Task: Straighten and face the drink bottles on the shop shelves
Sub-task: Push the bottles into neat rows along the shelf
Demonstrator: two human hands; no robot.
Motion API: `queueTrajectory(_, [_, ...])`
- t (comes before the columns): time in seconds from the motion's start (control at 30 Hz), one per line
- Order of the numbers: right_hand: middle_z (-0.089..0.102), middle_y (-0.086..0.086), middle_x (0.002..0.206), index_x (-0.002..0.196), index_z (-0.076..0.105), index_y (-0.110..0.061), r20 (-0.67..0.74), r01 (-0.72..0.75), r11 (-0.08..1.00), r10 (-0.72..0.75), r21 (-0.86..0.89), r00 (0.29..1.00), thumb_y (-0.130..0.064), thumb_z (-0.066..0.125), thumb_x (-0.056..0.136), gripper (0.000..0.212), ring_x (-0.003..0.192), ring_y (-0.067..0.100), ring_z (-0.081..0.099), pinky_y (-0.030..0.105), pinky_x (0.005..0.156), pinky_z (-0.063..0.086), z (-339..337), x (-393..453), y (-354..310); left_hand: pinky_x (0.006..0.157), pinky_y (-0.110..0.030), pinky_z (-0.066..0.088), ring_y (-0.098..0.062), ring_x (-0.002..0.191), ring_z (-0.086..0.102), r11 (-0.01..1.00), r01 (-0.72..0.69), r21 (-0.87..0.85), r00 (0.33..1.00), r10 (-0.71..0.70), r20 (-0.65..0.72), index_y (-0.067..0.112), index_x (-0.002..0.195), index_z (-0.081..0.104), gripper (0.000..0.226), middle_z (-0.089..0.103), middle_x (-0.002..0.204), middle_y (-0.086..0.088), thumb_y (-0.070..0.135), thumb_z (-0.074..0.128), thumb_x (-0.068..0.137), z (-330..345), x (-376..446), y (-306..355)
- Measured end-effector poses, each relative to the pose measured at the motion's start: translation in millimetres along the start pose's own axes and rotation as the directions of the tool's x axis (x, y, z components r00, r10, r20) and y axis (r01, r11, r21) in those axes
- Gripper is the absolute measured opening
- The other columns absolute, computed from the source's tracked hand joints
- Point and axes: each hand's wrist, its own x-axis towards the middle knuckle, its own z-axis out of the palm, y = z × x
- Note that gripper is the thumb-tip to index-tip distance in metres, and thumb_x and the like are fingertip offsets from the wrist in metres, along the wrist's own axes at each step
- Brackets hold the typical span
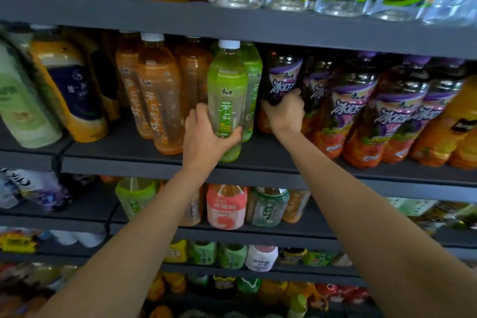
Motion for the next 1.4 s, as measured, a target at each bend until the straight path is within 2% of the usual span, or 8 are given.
queueTrajectory(0.43, [0.048, 0.016, 0.122, 0.115, 0.038, 0.000, -0.049, 0.039, 0.995, -0.043, -0.089, 0.998, -0.041, 0.067, 0.083, 0.060, 0.104, 0.037, 0.056, 0.039, 0.076, 0.044, -44.5, -54.6, 20.0, 0.094, -0.037, 0.035, -0.033, 0.116, 0.041, 0.997, 0.028, 0.067, 0.999, -0.029, 0.019, 0.002, 0.126, 0.040, 0.069, 0.046, 0.122, -0.016, 0.044, 0.069, 0.079, 17.3, -2.4, 24.2])
queueTrajectory(0.63, [0.032, 0.016, 0.132, 0.130, 0.030, -0.001, -0.074, 0.030, 0.993, -0.039, -0.114, 0.996, -0.019, 0.058, 0.090, 0.053, 0.095, 0.039, 0.059, 0.033, 0.064, 0.038, -46.0, -68.7, 21.2, 0.099, -0.038, 0.030, -0.037, 0.122, 0.038, 0.991, 0.075, 0.108, 0.996, -0.080, 0.048, -0.003, 0.131, 0.035, 0.075, 0.043, 0.130, -0.020, 0.044, 0.066, 0.081, 36.5, 3.8, 45.4])
queueTrajectory(0.77, [0.032, 0.017, 0.133, 0.135, 0.030, 0.000, -0.076, 0.122, 0.992, -0.125, -0.042, 0.989, -0.007, 0.055, 0.088, 0.053, 0.102, 0.036, 0.054, 0.032, 0.072, 0.042, -59.8, -76.4, 41.1, 0.102, -0.038, 0.029, -0.037, 0.127, 0.035, 0.984, 0.134, 0.121, 0.988, -0.143, 0.065, -0.003, 0.136, 0.029, 0.078, 0.038, 0.137, -0.020, 0.041, 0.066, 0.083, 46.1, 9.6, 52.8])
queueTrajectory(0.87, [0.047, 0.014, 0.125, 0.124, 0.042, -0.001, -0.128, 0.222, 0.975, -0.220, 0.000, 0.967, -0.005, 0.053, 0.088, 0.038, 0.101, 0.029, 0.054, 0.028, 0.072, 0.039, -83.2, -80.7, 67.1, 0.101, -0.036, 0.029, -0.035, 0.126, 0.033, 0.985, 0.146, 0.094, 0.989, -0.142, -0.045, 0.002, 0.134, 0.033, 0.070, 0.033, 0.138, -0.019, 0.034, 0.068, 0.082, 46.9, -3.1, 57.4])
queueTrajectory(1.0, [0.065, 0.010, 0.095, 0.106, 0.055, -0.004, -0.234, 0.213, 0.976, -0.195, 0.053, 0.952, -0.007, 0.051, 0.089, 0.018, 0.081, 0.029, 0.060, 0.036, 0.067, 0.044, -112.5, -86.9, 117.1, 0.096, -0.034, 0.034, -0.033, 0.115, 0.042, 0.998, -0.058, 0.007, 0.974, 0.058, -0.220, 0.000, 0.118, 0.047, 0.044, 0.043, 0.123, -0.020, 0.016, 0.064, 0.081, 49.2, -44.5, 56.5])
queueTrajectory(1.13, [0.062, 0.007, 0.079, 0.092, 0.060, -0.005, -0.208, 0.096, 0.993, -0.081, 0.065, 0.975, -0.007, 0.050, 0.089, 0.012, 0.074, 0.027, 0.060, 0.037, 0.068, 0.047, -126.5, -101.8, 182.2, 0.088, -0.038, 0.040, -0.033, 0.102, 0.049, 0.965, -0.259, 0.030, 0.960, 0.261, -0.106, -0.001, 0.107, 0.051, 0.030, 0.048, 0.109, -0.020, 0.003, 0.053, 0.078, 67.2, -95.4, 51.2])
queueTrajectory(1.27, [0.065, 0.013, 0.077, 0.092, 0.064, -0.004, 0.025, 0.006, 1.000, -0.006, -0.005, 1.000, -0.005, 0.052, 0.088, 0.013, 0.073, 0.032, 0.062, 0.039, 0.067, 0.050, -119.6, -115.4, 239.7, 0.081, -0.037, 0.043, -0.024, 0.094, 0.046, 0.906, -0.415, 0.088, 0.908, 0.407, 0.097, 0.004, 0.097, 0.056, 0.026, 0.052, 0.101, -0.015, 0.009, 0.041, 0.075, 97.3, -143.3, 45.4])
queueTrajectory(1.4, [0.068, 0.014, 0.090, 0.097, 0.064, -0.004, 0.223, 0.024, 0.998, -0.009, -0.064, 0.975, -0.006, 0.056, 0.087, 0.014, 0.084, 0.032, 0.062, 0.038, 0.072, 0.047, -108.9, -120.2, 282.2, 0.077, -0.040, 0.047, -0.023, 0.094, 0.043, 0.865, -0.451, 0.217, 0.878, 0.386, 0.284, 0.007, 0.092, 0.058, 0.029, 0.054, 0.098, -0.012, 0.017, 0.037, 0.073, 124.8, -180.2, 41.9])
